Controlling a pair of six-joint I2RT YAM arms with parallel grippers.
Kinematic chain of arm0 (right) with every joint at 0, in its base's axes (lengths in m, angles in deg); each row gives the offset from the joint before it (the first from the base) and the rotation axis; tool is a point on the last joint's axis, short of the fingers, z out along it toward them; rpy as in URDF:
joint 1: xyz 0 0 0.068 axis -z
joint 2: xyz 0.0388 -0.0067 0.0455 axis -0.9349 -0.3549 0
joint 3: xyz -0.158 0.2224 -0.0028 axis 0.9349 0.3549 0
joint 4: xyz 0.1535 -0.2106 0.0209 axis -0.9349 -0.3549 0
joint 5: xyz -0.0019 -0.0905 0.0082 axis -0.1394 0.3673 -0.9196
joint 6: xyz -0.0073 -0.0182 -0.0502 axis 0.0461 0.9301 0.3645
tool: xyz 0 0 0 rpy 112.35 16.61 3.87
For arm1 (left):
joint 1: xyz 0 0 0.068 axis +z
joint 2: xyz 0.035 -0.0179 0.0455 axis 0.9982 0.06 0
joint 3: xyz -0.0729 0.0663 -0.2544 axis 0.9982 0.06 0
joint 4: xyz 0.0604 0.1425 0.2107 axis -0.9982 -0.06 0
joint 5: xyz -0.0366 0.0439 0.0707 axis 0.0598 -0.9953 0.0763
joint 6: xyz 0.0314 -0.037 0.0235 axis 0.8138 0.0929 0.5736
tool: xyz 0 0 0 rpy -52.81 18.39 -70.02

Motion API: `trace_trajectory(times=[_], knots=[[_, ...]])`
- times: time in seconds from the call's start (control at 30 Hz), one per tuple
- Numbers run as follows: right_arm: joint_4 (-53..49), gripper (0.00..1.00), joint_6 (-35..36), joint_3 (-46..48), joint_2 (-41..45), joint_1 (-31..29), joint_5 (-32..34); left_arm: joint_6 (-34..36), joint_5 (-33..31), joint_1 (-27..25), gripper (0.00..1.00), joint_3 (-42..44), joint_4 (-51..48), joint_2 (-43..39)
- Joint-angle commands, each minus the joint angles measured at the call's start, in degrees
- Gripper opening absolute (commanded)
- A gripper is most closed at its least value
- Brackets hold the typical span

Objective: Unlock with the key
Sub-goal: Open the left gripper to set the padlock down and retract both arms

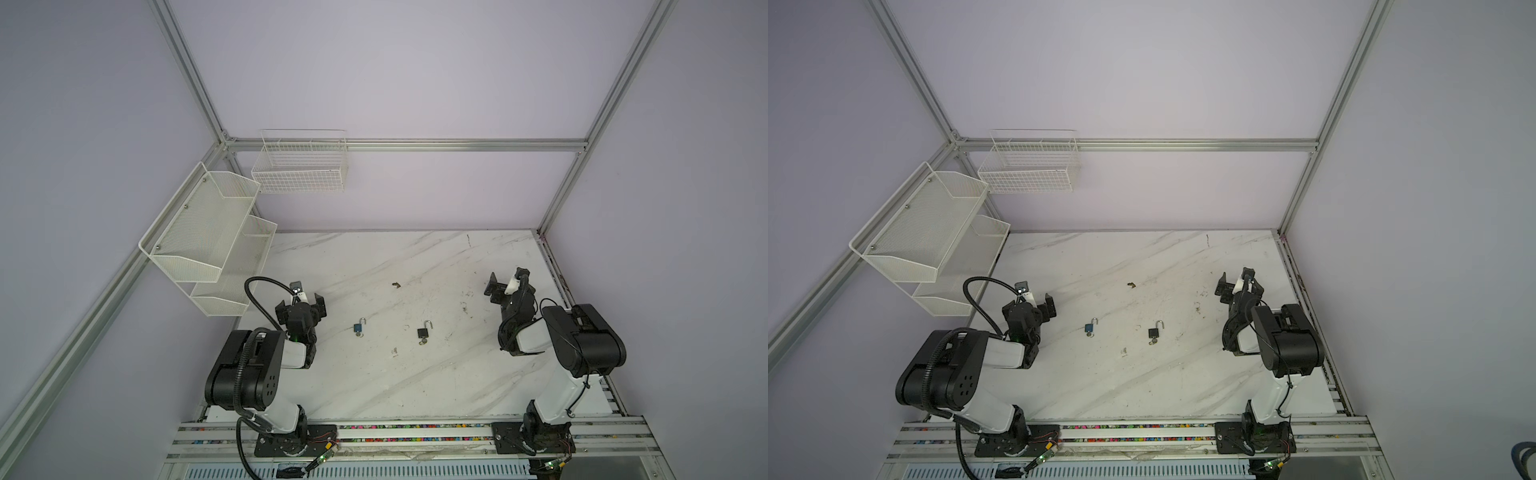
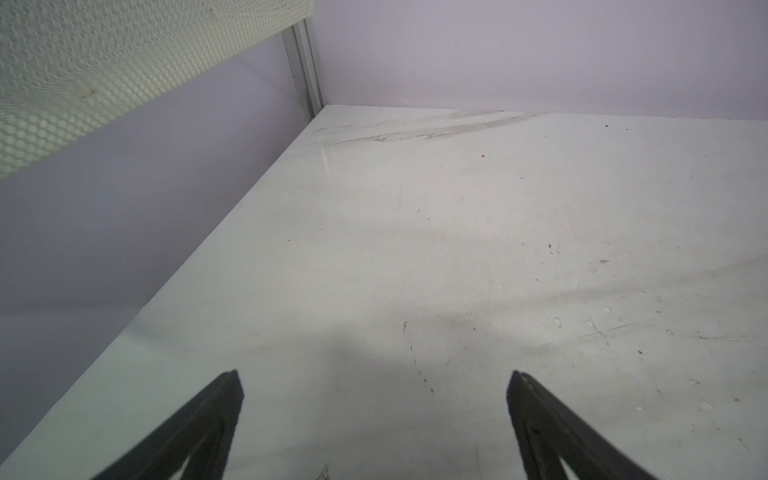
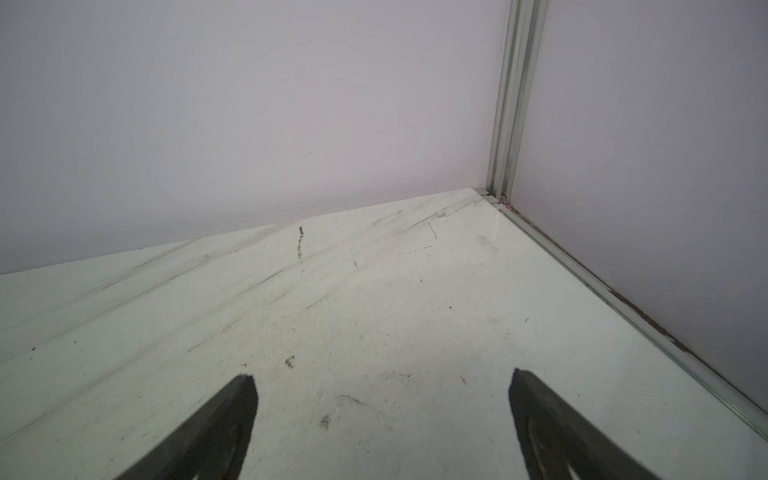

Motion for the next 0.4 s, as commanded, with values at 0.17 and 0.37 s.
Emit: trace_trajectory(times=[0.17, 0.37], knots=[[3.0, 0.97, 1.96, -0.93, 0.42, -0.26, 0.14, 1.11, 0.16, -0.04, 1.0, -1.09, 4.31, -0.54], [3.01, 0.97, 2.05, -0.67, 0.67, -0.26, -0.12, 1.12, 0.19, 0.01, 1.0, -1.06, 4.3, -0.58]])
